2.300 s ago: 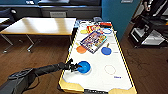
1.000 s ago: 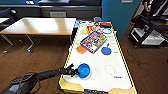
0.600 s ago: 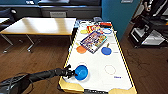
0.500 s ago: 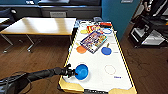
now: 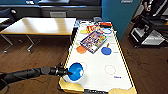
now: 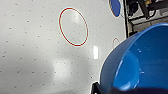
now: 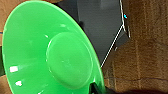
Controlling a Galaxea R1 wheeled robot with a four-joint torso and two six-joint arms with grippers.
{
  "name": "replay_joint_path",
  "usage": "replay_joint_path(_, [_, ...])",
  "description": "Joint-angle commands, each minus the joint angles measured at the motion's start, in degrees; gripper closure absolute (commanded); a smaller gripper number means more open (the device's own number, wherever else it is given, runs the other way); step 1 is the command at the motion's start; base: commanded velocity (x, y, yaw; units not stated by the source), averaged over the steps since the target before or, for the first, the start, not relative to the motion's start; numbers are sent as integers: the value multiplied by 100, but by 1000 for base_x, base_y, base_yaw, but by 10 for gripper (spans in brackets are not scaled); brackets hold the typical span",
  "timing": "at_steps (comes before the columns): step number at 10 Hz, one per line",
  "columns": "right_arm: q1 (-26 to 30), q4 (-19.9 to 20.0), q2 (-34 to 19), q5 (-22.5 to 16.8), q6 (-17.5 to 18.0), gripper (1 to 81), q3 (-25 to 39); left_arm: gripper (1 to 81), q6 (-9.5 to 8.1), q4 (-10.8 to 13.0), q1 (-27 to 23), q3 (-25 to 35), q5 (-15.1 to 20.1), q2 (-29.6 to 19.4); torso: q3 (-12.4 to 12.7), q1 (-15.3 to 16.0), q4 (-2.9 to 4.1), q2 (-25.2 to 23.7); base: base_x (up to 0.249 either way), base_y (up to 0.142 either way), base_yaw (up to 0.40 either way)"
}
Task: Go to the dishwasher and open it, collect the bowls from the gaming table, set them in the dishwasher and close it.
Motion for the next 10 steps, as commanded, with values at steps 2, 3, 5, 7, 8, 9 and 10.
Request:
replay_joint_path(2, [-4,-103,-204,-222,-13,811,97,811,40,965,1013,1337,-267,-1479,0,0,0,0,0,0,0])
replay_joint_path(3, [-30,-103,-186,-222,-13,811,71,811,40,1195,1461,1390,-479,-1506,212,0,0,0,0,0,0])
replay_joint_path(5, [-56,-103,-98,-222,-13,811,-44,811,40,1616,2165,1329,-777,-1392,358,2,0,0,0,0,0])
replay_joint_path(7, [-74,-103,33,-222,-22,811,-201,811,40,1896,2710,1294,-996,-1340,574,2,0,0,0,0,0])
replay_joint_path(8, [-83,-103,104,-222,-22,811,-289,811,40,2072,2965,1241,-1085,-1287,682,2,0,0,0,0,0])
replay_joint_path(9, [-91,-103,156,-222,-22,811,-368,811,40,2273,3272,1068,-1129,-1174,769,0,0,0,0,0,0])
replay_joint_path(10, [-100,-103,166,-222,-22,811,-404,811,40,2415,3536,891,-1138,-1077,864,0,0,-2,0,0,0])
